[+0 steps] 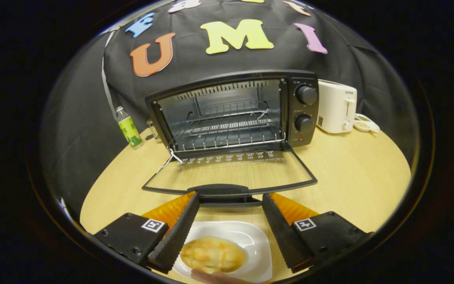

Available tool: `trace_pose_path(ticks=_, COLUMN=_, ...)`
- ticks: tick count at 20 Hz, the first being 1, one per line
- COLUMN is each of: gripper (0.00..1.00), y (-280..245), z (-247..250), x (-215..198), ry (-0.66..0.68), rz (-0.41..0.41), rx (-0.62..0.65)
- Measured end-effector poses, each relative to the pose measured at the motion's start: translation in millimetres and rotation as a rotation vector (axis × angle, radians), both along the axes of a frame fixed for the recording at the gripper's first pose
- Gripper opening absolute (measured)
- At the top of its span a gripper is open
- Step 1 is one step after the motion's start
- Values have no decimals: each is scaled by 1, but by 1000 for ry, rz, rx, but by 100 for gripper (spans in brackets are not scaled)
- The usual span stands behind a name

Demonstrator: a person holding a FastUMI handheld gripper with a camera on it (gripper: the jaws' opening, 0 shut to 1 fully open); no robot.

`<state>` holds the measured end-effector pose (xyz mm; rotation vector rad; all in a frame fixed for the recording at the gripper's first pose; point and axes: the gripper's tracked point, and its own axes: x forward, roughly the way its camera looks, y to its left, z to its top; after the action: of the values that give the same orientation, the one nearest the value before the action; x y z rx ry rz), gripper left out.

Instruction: Open the toaster oven, put the food inside, and close the toaster oven door.

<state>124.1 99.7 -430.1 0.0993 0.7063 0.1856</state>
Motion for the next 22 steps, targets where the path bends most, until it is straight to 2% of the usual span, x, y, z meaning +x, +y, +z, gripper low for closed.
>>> trace_pose_path(ticks=2, gripper=100, y=-1, z=-12, x=-4, ry=50, rz=-2, rx=3)
trace_pose_path(ticks=8, gripper=100, y=-2, z=-6, x=-5, ry=32, rz=1, rx=-23)
trace_pose_path(ticks=11, gripper=100, y=2, z=2, x=-16, ry=-11, rz=23, rx=-48)
trace_pose_path(ticks=14, gripper=100, y=8, z=21, x=-36, ry=-110, rz=63, rx=-112)
trace_pose_path(ticks=18, gripper=100, y=10, z=37, x=-66, ry=-204, rz=60, rx=-134)
trace_pose_path(ticks=22, gripper=100, y=9, z=30, x=-88, ry=-209, rz=24, rx=-104)
